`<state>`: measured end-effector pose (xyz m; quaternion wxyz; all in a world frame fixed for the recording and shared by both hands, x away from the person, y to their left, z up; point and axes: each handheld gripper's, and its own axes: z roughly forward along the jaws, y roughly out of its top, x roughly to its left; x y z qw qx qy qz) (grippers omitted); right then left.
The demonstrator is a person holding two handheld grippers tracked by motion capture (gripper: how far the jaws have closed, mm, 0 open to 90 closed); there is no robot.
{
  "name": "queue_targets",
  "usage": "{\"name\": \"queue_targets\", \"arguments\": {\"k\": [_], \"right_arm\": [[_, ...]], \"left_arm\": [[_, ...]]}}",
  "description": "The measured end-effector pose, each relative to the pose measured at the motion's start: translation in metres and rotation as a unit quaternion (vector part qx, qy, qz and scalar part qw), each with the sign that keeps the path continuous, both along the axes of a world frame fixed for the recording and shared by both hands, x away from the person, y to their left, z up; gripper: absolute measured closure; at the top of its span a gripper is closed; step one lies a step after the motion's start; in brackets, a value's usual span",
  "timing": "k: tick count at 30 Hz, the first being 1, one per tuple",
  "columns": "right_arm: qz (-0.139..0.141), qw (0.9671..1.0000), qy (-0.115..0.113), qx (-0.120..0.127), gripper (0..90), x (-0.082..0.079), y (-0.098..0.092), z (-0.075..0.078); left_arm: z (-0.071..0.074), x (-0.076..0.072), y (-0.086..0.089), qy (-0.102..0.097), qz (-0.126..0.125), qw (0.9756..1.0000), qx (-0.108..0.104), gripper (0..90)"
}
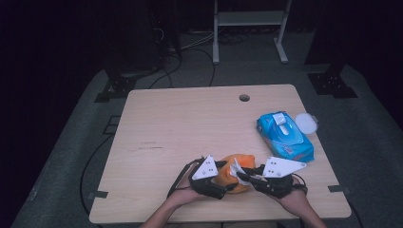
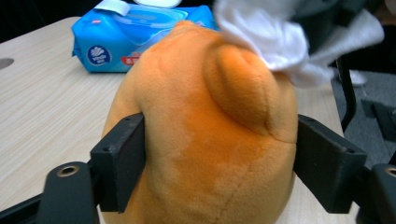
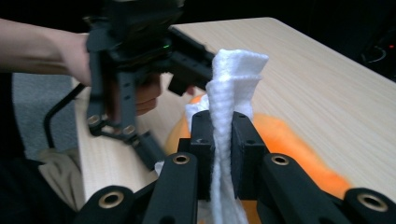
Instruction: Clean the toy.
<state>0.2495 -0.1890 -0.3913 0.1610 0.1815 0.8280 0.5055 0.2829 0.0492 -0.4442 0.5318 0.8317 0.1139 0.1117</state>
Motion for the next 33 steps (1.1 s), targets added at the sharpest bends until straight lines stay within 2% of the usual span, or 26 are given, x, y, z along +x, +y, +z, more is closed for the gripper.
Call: {"name": "queue_targets", "arguments": {"k": [2,5,7,10,12,15,17,18,22,24,26,29,30,33], "right_arm": [[-0.013,0.9999,-0.005,-0.002,79.8,0.003,-0.003,0.001],[-0.04,0.9992,0.002,-0.006,79.9,0.012,-0.017,-0.001],[-0.053,0.9985,0.01,-0.01,79.9,0.016,-0.027,-0.003],[-0.048,0.9986,0.02,-0.005,79.9,0.016,-0.03,-0.003],[-0.027,0.9991,0.03,0.011,79.9,0.013,-0.027,0.0],[0.005,0.9996,0.027,0.005,79.9,0.007,-0.013,0.002],[0.005,0.9996,0.025,-0.006,79.8,0.007,-0.009,0.002],[-0.001,0.9996,0.025,-0.013,79.8,0.009,-0.009,0.0],[-0.046,0.9984,0.029,-0.018,79.9,0.019,-0.029,-0.004],[-0.056,0.9975,0.041,-0.014,79.9,0.023,-0.037,-0.006],[-0.054,0.9974,0.046,-0.011,79.9,0.022,-0.036,-0.007],[-0.024,0.9983,0.052,0.003,79.8,0.016,-0.024,-0.004],[-0.018,0.9986,0.049,0.0,79.8,0.014,-0.02,-0.003],[-0.022,0.9987,0.046,-0.002,79.8,0.016,-0.019,-0.003]], "left_arm": [[-0.001,-0.003,-0.001,-0.01,-0.007,0.9999,0.007,24.8],[-0.002,-0.006,-0.004,-0.023,-0.015,0.9996,0.012,24.6],[-0.001,-0.006,-0.007,-0.02,-0.011,0.9997,0.009,20.9],[-0.001,-0.006,-0.012,-0.013,0.0,0.9999,0.006,16.3],[-0.002,-0.009,-0.013,-0.028,-0.008,0.9994,0.017,17.4],[-0.003,-0.017,-0.016,-0.064,-0.035,0.9966,0.04,22.2],[-0.004,-0.021,-0.017,-0.083,-0.043,0.9942,0.054,23.2],[-0.003,-0.022,-0.018,-0.085,-0.044,0.9938,0.055,23.4],[-0.004,-0.02,-0.015,-0.083,-0.048,0.9942,0.049,23.5],[-0.004,-0.02,-0.016,-0.083,-0.049,0.9942,0.048,23.4],[-0.004,-0.02,-0.018,-0.084,-0.05,0.9939,0.05,22.9],[-0.005,-0.021,-0.018,-0.083,-0.051,0.9939,0.051,22.2],[-0.005,-0.021,-0.018,-0.083,-0.05,0.9939,0.053,22.2],[-0.004,-0.019,-0.015,-0.078,-0.05,0.9943,0.052,23.3]]}}
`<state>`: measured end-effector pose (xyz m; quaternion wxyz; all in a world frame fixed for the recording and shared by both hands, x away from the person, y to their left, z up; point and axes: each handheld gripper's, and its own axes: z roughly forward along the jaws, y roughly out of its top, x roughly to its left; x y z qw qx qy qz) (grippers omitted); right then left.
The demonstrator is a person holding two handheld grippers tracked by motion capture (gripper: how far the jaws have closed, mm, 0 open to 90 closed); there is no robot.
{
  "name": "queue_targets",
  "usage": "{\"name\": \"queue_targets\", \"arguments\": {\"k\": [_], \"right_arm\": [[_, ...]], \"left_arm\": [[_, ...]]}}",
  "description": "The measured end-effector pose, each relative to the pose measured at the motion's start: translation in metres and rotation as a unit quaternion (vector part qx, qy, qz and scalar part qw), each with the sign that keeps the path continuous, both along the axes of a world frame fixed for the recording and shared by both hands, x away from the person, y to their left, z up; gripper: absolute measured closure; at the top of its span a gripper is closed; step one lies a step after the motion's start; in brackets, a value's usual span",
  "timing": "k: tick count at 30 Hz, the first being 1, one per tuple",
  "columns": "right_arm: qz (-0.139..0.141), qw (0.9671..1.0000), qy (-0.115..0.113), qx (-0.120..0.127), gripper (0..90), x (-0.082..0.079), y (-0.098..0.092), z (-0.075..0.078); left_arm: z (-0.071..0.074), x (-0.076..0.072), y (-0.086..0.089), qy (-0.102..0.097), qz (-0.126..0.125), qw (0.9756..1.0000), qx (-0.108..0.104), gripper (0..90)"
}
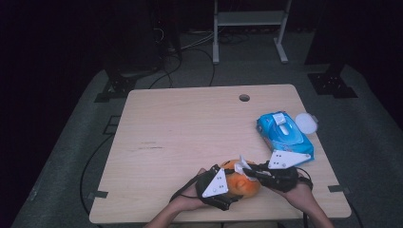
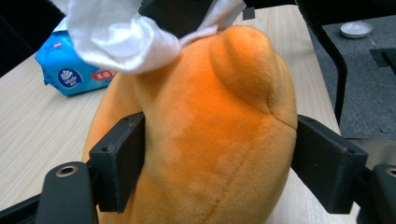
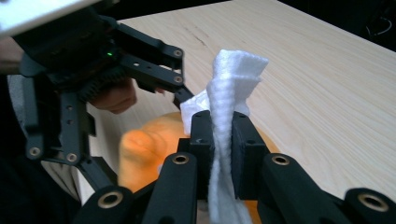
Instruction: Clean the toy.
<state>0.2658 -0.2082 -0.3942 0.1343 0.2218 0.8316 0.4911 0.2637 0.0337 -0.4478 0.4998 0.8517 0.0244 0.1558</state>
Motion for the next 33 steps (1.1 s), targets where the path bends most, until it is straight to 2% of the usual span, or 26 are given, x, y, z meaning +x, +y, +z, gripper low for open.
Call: {"name": "queue_targets", "arguments": {"k": [5,9,11,13,15,16,20,22,23,25,28,30,33], "right_arm": [[-0.055,0.9984,0.013,-0.005,79.8,0.013,-0.025,-0.011],[-0.077,0.9969,0.02,0.0,79.9,0.016,-0.04,-0.013],[-0.076,0.9969,0.02,0.001,79.9,0.016,-0.041,-0.012],[-0.067,0.9974,0.02,0.013,79.8,0.015,-0.041,-0.01],[-0.045,0.9975,0.032,0.043,79.6,0.014,-0.042,-0.01],[-0.042,0.9974,0.034,0.048,79.6,0.014,-0.042,-0.011],[-0.06,0.997,0.035,0.034,79.7,0.018,-0.045,-0.015],[-0.077,0.9963,0.036,0.012,79.7,0.021,-0.048,-0.019],[-0.083,0.9956,0.043,0.009,79.7,0.023,-0.051,-0.023],[-0.083,0.9952,0.048,0.019,79.7,0.023,-0.053,-0.024],[-0.066,0.9963,0.033,0.044,79.7,0.018,-0.047,-0.013],[-0.054,0.997,0.022,0.05,79.7,0.015,-0.041,-0.008],[-0.05,0.9973,0.024,0.049,79.7,0.015,-0.039,-0.01]], "left_arm": [[0.0,0.003,0.003,0.013,0.001,0.9999,-0.009,24.5],[0.0,0.007,0.007,0.023,0.002,0.9996,-0.015,24.6],[0.0,0.008,0.008,0.025,0.003,0.9995,-0.017,24.8],[0.0,0.009,0.01,0.03,0.005,0.9993,-0.021,24.8],[0.0,0.01,0.012,0.034,0.005,0.9991,-0.024,24.8],[-0.001,0.01,0.013,0.034,0.006,0.9991,-0.024,24.8],[0.0,0.013,0.016,0.038,0.007,0.9989,-0.026,24.8],[0.0,0.015,0.019,0.047,0.01,0.9984,-0.031,24.8],[0.0,0.016,0.021,0.05,0.012,0.9981,-0.032,24.8],[-0.001,0.021,0.024,0.067,0.017,0.9966,-0.043,24.8],[-0.001,0.023,0.022,0.069,0.016,0.9965,-0.046,24.7],[-0.001,0.022,0.021,0.066,0.016,0.9966,-0.045,24.7],[-0.001,0.023,0.023,0.068,0.02,0.9964,-0.047,24.7]]}}
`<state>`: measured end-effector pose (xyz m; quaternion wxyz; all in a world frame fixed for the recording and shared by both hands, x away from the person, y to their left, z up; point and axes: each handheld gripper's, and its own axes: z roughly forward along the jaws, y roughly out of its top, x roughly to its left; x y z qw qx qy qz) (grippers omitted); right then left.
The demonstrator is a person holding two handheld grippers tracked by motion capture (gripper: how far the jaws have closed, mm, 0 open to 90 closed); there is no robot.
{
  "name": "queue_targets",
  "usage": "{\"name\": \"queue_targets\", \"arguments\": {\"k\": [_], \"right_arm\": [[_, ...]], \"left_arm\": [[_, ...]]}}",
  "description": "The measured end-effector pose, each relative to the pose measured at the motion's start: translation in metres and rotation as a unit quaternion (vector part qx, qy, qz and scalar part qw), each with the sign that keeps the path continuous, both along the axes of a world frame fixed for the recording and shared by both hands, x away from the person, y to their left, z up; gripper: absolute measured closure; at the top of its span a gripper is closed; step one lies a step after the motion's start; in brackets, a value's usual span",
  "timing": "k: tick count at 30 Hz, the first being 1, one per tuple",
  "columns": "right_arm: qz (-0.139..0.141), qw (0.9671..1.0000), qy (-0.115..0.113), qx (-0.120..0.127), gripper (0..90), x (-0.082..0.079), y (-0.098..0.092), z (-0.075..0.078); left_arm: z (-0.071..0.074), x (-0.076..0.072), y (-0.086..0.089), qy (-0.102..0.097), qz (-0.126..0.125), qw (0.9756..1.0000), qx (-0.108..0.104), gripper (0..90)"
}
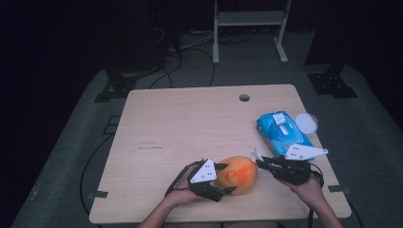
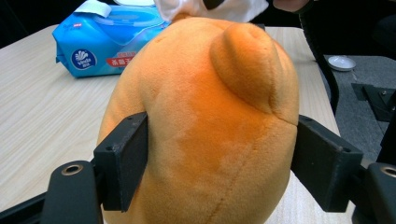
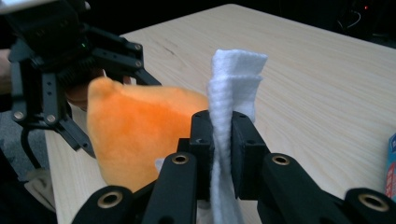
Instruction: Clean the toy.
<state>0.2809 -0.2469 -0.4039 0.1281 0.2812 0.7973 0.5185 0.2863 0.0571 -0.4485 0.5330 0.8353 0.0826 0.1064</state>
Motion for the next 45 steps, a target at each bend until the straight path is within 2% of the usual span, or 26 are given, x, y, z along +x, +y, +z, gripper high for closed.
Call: {"name": "queue_targets", "arguments": {"k": [2,4,6,9,13,15,17,19,20,22,24,28,30,32,33,35,37,40,45], "right_arm": [[-0.008,0.9999,0.012,0.0,79.7,0.004,-0.004,-0.006],[-0.022,0.9993,0.025,-0.014,79.7,0.008,-0.009,-0.013],[-0.022,0.9992,0.029,-0.017,79.7,0.007,-0.01,-0.015],[-0.006,1.0,0.007,-0.003,79.7,0.001,-0.003,-0.002],[0.042,0.9986,-0.021,0.022,79.6,-0.012,0.017,0.016],[0.054,0.9979,-0.034,0.007,79.6,-0.017,0.027,0.017],[0.048,0.998,-0.039,-0.014,79.6,-0.016,0.031,0.014],[0.029,0.9988,-0.033,-0.022,79.6,-0.01,0.026,0.008],[0.017,0.9991,-0.029,-0.027,79.6,-0.006,0.021,0.005],[0.006,0.9996,-0.014,-0.023,79.6,-0.004,0.014,0.002],[0.006,0.9996,-0.013,-0.025,79.6,-0.004,0.014,0.002],[0.037,0.9987,-0.028,-0.022,79.7,-0.013,0.028,0.009],[0.065,0.9973,-0.032,-0.013,79.7,-0.021,0.04,0.013],[0.101,0.9943,-0.033,-0.009,79.7,-0.03,0.056,0.016],[0.109,0.9933,-0.037,-0.013,79.7,-0.032,0.062,0.016],[0.104,0.9918,-0.057,-0.047,79.7,-0.036,0.073,0.016],[0.084,0.9931,-0.061,-0.055,79.8,-0.032,0.07,0.014],[0.055,0.9966,-0.056,-0.027,79.8,-0.024,0.056,0.014],[0.017,0.9978,-0.055,-0.031,79.8,-0.016,0.041,0.01]], "left_arm": [[0.001,0.002,0.003,0.007,0.006,1.0,-0.004,24.7],[0.001,0.006,0.007,0.021,0.015,0.9996,-0.014,24.7],[0.001,0.009,0.008,0.032,0.026,0.9989,-0.022,24.7],[0.002,0.01,0.003,0.036,0.039,0.9983,-0.023,24.7],[0.002,0.007,-0.005,0.026,0.054,0.998,-0.018,24.7],[0.003,0.005,-0.007,0.023,0.055,0.9982,-0.013,24.7],[0.004,0.004,-0.007,0.023,0.049,0.9984,-0.011,24.6],[0.003,0.004,-0.004,0.027,0.023,0.9993,-0.009,21.7],[0.003,0.004,-0.003,0.022,0.019,0.9996,-0.007,19.8],[0.002,0.005,-0.004,0.017,0.02,0.9996,-0.005,20.2],[0.003,0.005,-0.006,0.009,0.028,0.9996,-0.001,23.5],[0.004,0.002,-0.01,0.003,0.049,0.9988,0.001,30.0],[0.005,-0.001,-0.013,-0.002,0.052,0.9986,0.005,30.3],[0.005,-0.003,-0.016,-0.005,0.057,0.9983,0.007,30.3],[0.006,-0.004,-0.017,-0.008,0.058,0.9982,0.011,30.4],[0.007,-0.006,-0.018,-0.014,0.06,0.998,0.013,31.2],[0.009,-0.004,-0.014,-0.012,0.062,0.9979,0.011,33.8],[0.014,0.002,-0.006,0.0,0.061,0.9981,-0.006,37.4],[0.015,0.006,0.001,0.004,0.076,0.997,-0.009,38.3]]}}
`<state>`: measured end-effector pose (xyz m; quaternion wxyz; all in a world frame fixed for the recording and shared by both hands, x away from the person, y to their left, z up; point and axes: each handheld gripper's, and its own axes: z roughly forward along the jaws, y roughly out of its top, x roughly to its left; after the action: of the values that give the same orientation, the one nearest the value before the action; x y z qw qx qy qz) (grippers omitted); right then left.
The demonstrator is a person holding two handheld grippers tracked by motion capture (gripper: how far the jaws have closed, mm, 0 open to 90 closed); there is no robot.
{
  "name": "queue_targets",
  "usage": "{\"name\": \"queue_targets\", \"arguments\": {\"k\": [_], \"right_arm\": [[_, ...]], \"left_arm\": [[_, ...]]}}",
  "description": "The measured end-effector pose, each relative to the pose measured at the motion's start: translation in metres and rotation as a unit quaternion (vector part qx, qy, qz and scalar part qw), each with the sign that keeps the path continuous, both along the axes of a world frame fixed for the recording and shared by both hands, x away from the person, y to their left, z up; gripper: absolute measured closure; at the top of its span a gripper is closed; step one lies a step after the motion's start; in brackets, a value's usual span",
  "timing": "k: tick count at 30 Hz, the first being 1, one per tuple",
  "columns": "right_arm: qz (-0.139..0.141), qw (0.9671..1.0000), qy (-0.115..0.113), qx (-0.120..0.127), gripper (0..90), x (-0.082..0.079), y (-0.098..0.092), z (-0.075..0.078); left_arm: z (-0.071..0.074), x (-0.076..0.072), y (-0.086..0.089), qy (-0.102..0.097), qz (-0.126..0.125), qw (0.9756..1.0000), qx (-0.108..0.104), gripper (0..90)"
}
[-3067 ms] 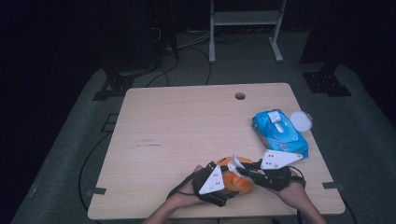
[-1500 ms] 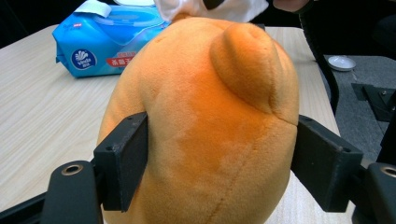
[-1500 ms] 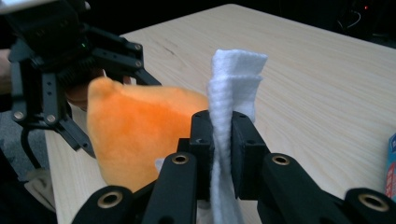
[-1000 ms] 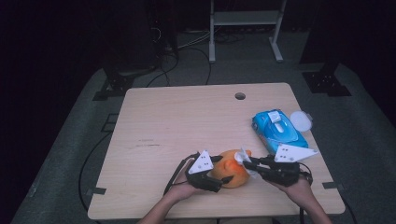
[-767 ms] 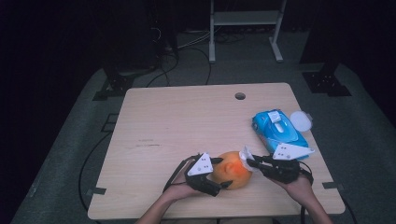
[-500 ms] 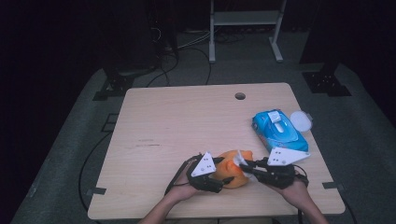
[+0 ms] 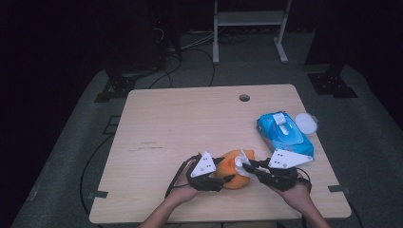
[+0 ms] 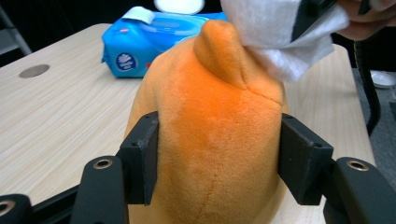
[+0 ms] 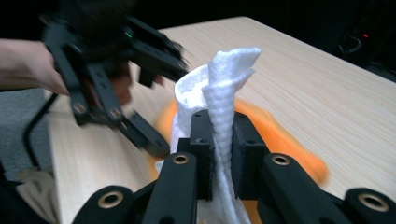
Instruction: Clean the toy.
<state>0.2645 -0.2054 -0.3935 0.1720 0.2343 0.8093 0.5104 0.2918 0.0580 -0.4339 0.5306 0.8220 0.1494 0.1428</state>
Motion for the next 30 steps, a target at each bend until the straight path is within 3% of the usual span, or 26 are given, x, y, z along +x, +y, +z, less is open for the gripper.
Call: {"name": "queue_targets", "arguments": {"k": [5,11,14,17,20,21,23,26,30], "right_arm": [[-0.032,0.9993,0.014,-0.012,79.8,0.008,-0.011,-0.01],[-0.041,0.9986,0.026,-0.02,79.7,0.013,-0.009,-0.016],[-0.043,0.9986,0.032,-0.001,79.6,0.015,-0.009,-0.015],[-0.042,0.9981,0.032,0.031,79.5,0.015,-0.008,-0.009],[-0.038,0.9979,0.038,0.037,79.3,0.015,-0.007,-0.009],[-0.035,0.998,0.042,0.031,79.3,0.015,-0.006,-0.011],[-0.029,0.9979,0.052,0.023,79.3,0.015,-0.005,-0.016],[-0.022,0.9977,0.06,0.023,79.4,0.013,-0.004,-0.021],[-0.017,0.9974,0.068,0.016,79.5,0.012,-0.006,-0.023]], "left_arm": [[0.001,0.004,0.006,0.008,0.014,0.9998,-0.012,38.2],[0.008,0.006,0.016,-0.002,0.037,0.9991,-0.02,38.4],[0.007,0.005,0.015,-0.009,0.04,0.9991,-0.008,38.2],[0.005,0.0,0.007,-0.014,0.021,0.9996,0.013,36.1],[0.007,-0.003,0.003,0.001,-0.017,0.9996,0.024,32.4],[0.009,-0.001,0.005,0.024,-0.04,0.9988,0.016,30.8],[0.012,0.001,0.01,0.048,-0.053,0.9974,0.0,28.7],[0.016,0.008,0.019,0.051,-0.032,0.9979,-0.021,29.6],[0.014,0.011,0.02,0.055,-0.021,0.998,-0.022,29.7]]}}
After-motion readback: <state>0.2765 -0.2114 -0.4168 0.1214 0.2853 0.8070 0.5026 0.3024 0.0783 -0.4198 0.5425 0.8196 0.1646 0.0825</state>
